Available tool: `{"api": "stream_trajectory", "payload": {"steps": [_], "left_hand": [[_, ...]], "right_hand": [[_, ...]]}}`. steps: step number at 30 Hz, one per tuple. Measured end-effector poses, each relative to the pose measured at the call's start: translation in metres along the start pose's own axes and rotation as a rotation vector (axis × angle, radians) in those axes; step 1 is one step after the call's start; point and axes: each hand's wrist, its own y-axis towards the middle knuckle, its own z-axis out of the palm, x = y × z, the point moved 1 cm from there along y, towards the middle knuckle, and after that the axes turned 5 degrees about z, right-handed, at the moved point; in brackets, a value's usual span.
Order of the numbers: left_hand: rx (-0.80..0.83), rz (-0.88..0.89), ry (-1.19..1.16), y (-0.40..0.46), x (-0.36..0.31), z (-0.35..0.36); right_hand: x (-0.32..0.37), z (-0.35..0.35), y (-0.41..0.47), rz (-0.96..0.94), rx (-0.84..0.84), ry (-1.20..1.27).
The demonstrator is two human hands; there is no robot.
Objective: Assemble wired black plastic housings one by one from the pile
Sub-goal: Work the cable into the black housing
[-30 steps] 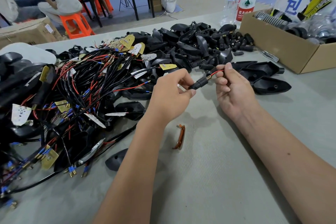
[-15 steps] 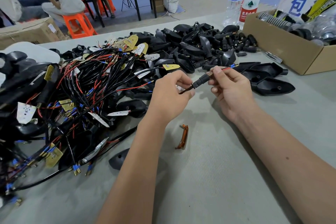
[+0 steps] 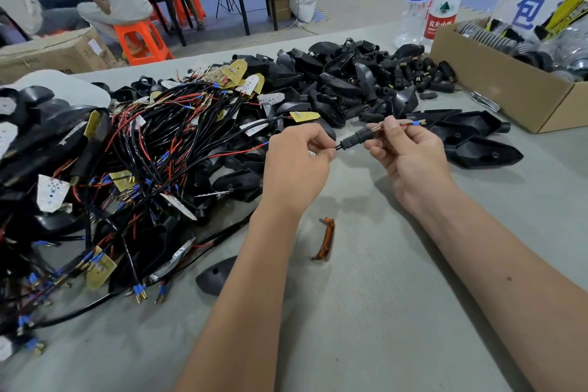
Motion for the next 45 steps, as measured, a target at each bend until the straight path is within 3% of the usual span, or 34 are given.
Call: {"api": "stream_trajectory", "payload": {"steps": [3, 11, 15, 21, 27, 34, 37, 40, 42, 45], "left_hand": [[0.035, -0.073, -0.107, 0.0, -0.002, -0.002], [0.073, -0.074, -0.065, 0.0, 0.001, -0.006], [0.073, 0.053, 0.134, -0.002, -0.003, -0.003], [0.081, 0.087, 0.259, 0.004, -0.004, -0.015], [0.197, 0.092, 0.204, 0.01, 0.007, -0.021], [0.151, 0.074, 0.139, 0.01, 0.025, -0.043], [0.099, 0.093, 0.058, 0.011, 0.023, -0.044], [0.05, 0.109, -0.009, 0.011, 0.017, -0.04], [0.062, 0.127, 0.002, 0.009, 0.012, -0.033], [0.145, 0.132, -0.004, 0.005, 0.006, -0.023]], "right_hand": [[0.002, -0.001, 0.0, -0.009, 0.057, -0.013], [0.001, 0.0, 0.001, -0.01, 0.159, -0.076], [-0.002, -0.001, 0.003, -0.009, 0.109, -0.096], [-0.001, -0.003, 0.006, 0.028, 0.026, 0.008], [0.002, -0.003, 0.008, 0.047, -0.042, 0.144], [0.005, -0.008, 0.011, 0.1, -0.119, 0.392], [0.001, -0.005, 0.011, 0.134, -0.021, 0.187], [-0.006, 0.004, 0.005, 0.106, 0.226, -0.109], [-0.007, 0.006, 0.001, 0.078, 0.345, -0.156], [-0.006, 0.004, 0.0, 0.045, 0.328, -0.116]]}}
